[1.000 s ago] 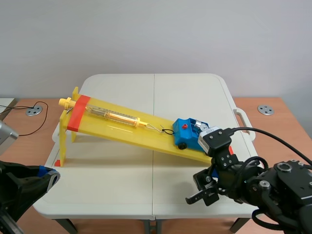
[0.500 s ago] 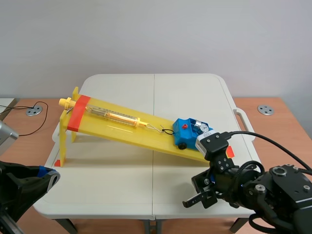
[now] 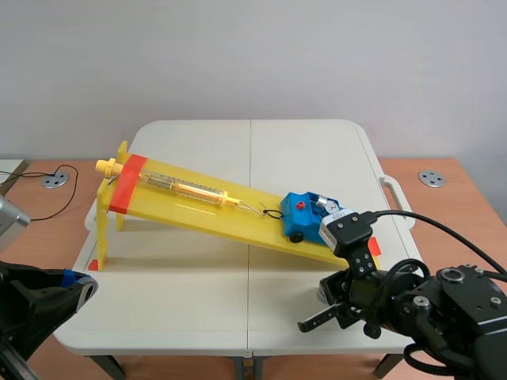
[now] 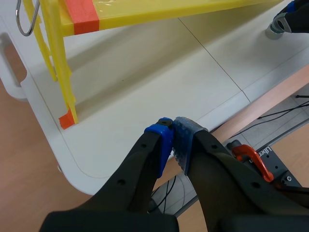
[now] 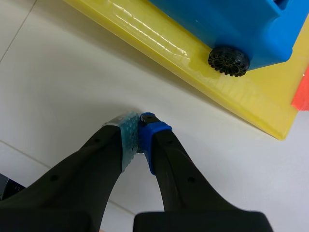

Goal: Place the four metal weights on the blue cart on the ramp.

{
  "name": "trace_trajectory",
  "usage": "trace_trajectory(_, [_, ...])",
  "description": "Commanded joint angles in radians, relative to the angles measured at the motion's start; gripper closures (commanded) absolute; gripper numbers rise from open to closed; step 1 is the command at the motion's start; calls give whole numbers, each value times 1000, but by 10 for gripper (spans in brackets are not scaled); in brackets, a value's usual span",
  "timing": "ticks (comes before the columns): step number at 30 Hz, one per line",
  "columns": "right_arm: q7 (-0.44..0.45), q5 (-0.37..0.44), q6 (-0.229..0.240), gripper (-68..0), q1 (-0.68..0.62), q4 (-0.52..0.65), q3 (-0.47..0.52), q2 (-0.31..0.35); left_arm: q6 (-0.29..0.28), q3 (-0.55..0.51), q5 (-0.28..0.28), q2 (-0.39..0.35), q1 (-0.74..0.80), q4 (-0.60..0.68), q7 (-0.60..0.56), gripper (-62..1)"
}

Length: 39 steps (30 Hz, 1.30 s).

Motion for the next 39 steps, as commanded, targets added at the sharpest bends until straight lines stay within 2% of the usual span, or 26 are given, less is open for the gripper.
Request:
trace_trajectory(1, [8, 34, -21, -6, 68, 59, -2, 58, -21, -18, -74, 5, -22, 73, -97, -51])
trace_trajectory(5, [-35, 81, -21, -6, 25, 189, 28, 106, -21, -18, -74, 5, -22, 73, -97, -51])
trace_trajectory(9, [-81, 86, -18, -6, -53, 359, 95, 137, -21, -18, -74, 5, -22, 73, -97, -51])
trace_trajectory(13, [-130, 126, -18, -6, -131, 516, 168, 165, -21, -18, -74, 5, -22, 73, -97, -51])
trace_trajectory(18, [-170, 192, -18, -6, -187, 675, 272, 172, -21, -18, -74, 5, -22, 73, -97, -51])
trace_trajectory(22, [-168, 250, -19, -7, -187, 757, 329, 171, -21, -18, -74, 5, -22, 73, -97, -51])
trace_trajectory(32, [-162, 241, -29, -7, -58, 710, 322, 166, -21, -18, -74, 5, -22, 73, -95, -51])
trace_trajectory(39, [-153, 164, -37, -7, 55, 590, 210, 159, -21, -18, -74, 5, -22, 73, -96, -51])
